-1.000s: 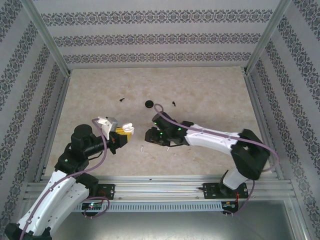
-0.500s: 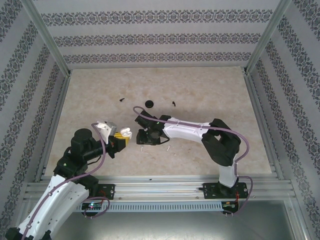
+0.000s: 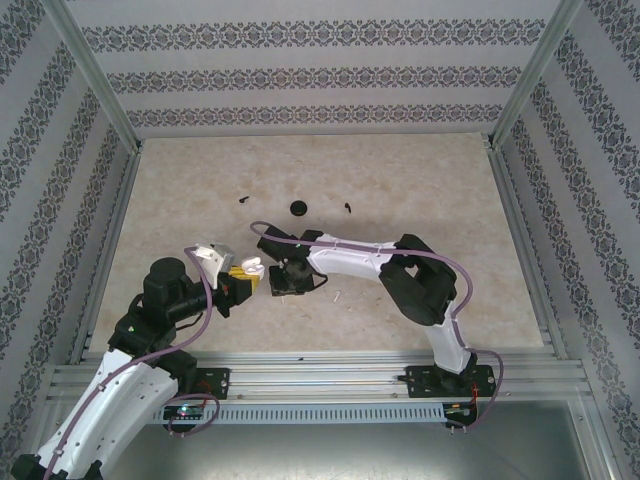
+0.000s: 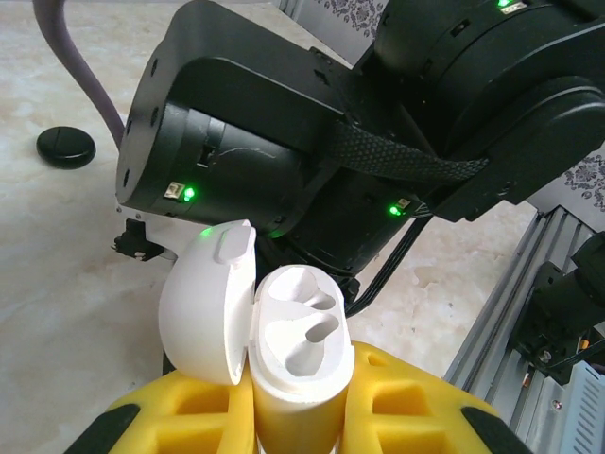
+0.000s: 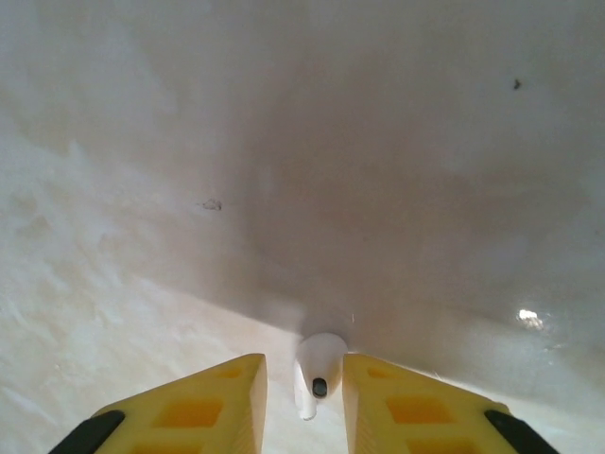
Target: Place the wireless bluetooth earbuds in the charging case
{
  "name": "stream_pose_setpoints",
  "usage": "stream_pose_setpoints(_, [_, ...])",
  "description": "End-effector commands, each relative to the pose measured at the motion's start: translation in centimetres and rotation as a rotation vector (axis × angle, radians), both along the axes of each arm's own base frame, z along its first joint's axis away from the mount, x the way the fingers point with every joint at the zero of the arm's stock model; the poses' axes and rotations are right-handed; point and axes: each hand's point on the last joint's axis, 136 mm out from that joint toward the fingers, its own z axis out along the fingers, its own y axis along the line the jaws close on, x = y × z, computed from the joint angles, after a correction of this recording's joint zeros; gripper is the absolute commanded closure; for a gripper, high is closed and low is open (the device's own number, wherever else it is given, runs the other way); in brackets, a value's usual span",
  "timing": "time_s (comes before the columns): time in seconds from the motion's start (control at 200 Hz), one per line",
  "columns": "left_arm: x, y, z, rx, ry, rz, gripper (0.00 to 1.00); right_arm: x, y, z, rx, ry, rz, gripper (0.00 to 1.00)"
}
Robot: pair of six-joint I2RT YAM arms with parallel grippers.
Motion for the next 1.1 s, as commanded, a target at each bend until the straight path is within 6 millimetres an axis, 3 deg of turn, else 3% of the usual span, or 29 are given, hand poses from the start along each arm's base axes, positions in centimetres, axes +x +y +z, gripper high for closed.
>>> stream_pose_setpoints(0.0, [-0.3,-0.4,0.3,-0.015,-0.016,-0.026,0.91,-0.4,-0.1,-0.5,-0.033,0.013,0.028,0.74])
stream_pose_setpoints(0.27, [-0.2,-0.5,0.2,-0.016,-0.015,-0.029,0.90,-0.3,-0.2,-1.1,-0.043,0.016,0.035,0.75])
stream_pose_setpoints(0.724, [-0.4,-0.9,0.3,-0.036,-0.018,-0.054,0.91,0.2,-0.7,-0.2,-0.005,-0.026,0.025,0.93])
stream_pose_setpoints(0.889, [-0.5,-1.8,1.4,-0.095,-0.071,-0.106,0.90,1.2,-2.0,2.2,0.029,-0.121,-0.022,0.95])
stream_pose_setpoints(1.094, [-0.1,-2.9,3.6,-0.174,-0.166,-0.164,0.90,2.7,-4.8,7.1,0.067,-0.287,-0.101,0.95])
